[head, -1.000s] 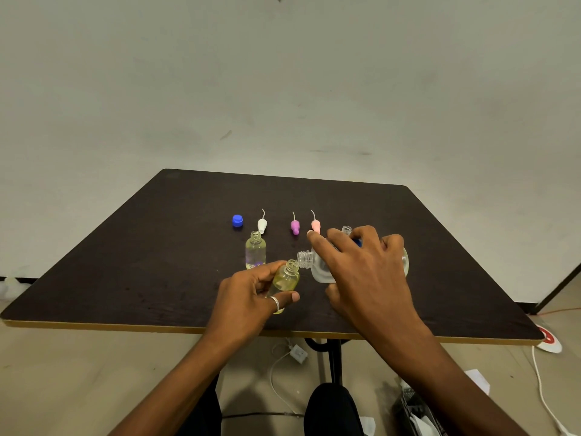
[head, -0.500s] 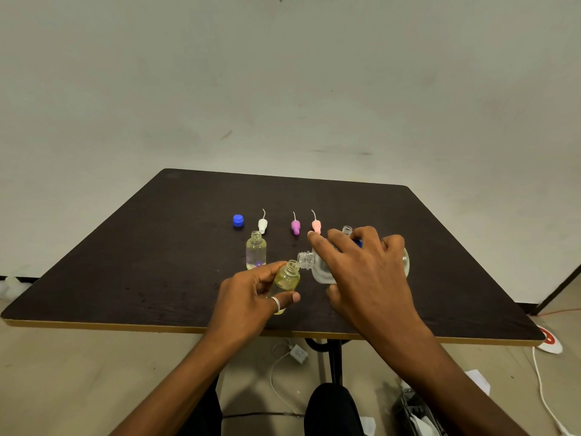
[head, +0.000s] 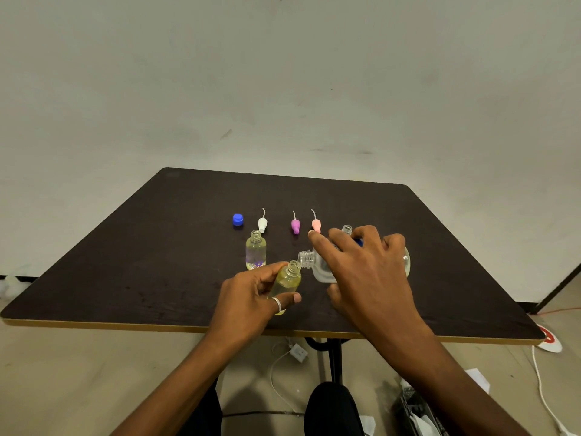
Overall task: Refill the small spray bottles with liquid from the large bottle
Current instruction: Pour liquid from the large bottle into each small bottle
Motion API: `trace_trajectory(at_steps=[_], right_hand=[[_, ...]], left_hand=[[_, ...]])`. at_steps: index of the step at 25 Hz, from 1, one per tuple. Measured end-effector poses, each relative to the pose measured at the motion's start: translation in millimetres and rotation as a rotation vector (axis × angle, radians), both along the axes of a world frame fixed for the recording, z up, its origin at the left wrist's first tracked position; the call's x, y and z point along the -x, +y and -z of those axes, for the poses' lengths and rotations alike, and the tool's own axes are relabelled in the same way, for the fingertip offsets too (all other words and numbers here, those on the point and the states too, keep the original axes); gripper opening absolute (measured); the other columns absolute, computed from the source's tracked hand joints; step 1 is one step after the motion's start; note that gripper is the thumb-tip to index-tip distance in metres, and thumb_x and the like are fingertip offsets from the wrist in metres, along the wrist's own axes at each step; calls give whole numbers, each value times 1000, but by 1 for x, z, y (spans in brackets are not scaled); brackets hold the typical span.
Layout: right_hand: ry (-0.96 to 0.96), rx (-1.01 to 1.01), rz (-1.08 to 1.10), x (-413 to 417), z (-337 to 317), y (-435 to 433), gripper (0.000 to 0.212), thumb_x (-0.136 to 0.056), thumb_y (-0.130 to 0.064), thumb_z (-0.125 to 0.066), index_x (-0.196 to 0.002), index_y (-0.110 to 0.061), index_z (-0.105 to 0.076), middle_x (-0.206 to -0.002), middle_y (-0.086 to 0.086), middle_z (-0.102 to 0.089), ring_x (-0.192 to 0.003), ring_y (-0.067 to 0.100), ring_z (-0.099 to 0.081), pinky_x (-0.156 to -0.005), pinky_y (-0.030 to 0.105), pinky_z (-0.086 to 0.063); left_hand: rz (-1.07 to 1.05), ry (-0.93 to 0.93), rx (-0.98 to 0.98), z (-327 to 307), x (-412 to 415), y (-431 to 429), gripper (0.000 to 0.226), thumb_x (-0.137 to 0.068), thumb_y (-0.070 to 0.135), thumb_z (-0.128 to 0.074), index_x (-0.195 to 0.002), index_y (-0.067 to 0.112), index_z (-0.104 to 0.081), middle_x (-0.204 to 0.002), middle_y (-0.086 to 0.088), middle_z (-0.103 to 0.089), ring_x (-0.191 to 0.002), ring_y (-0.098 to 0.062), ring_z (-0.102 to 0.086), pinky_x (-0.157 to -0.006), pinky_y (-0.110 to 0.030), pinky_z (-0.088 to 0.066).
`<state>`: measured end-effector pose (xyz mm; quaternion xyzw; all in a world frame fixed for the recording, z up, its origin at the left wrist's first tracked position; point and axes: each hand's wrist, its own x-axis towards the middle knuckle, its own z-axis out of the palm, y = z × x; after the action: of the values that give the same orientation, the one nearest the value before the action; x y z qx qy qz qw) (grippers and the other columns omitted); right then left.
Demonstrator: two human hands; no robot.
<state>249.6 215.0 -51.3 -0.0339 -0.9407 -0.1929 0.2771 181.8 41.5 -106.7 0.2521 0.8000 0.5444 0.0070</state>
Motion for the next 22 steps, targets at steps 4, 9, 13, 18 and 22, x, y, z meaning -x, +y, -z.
trace_trajectory(at_steps=[4,9,13,18,22], right_hand=[[10,5,-11,0,0,0,88,-48,-32,-90,-130,-26,-55,-116,4,-66,-98,35,-59,-71,46,-39],[20,-2,-16,-1,0,0,88,-48,-30,-90,-129,-25,-56,-115,4,-66,-97,35,-59,-70,45,-39],[8,-4,-9,1,1,0,89,-48,-34,-90,-130,-26,-55,-116,5,-66,-98,35,-59,-71,46,-40],[17,8,-16,1,2,1,90,-46,-33,-91,-128,-25,-56,-115,5,-66,-97,36,-59,-72,47,-41],[18,13,-20,2,2,0,90,-47,-31,-91,-129,-25,-56,-116,6,-66,-97,36,-59,-71,47,-41]], left_hand=[[3,3,3,0,0,0,53,-74,25,-83,-123,34,-65,-105,23,-70,-99,16,-61,-82,-1,-45],[2,9,5,0,-1,0,52,-74,26,-83,-122,35,-65,-103,23,-70,-98,16,-61,-84,-3,-47],[5,10,16,1,0,0,52,-74,26,-83,-122,36,-65,-100,27,-68,-98,16,-61,-81,-1,-46],[5,11,20,1,2,0,54,-74,25,-83,-123,37,-64,-101,27,-68,-98,15,-62,-82,-3,-47],[9,2,12,2,2,-1,53,-74,25,-83,-123,37,-64,-105,22,-71,-100,12,-62,-84,-4,-47]])
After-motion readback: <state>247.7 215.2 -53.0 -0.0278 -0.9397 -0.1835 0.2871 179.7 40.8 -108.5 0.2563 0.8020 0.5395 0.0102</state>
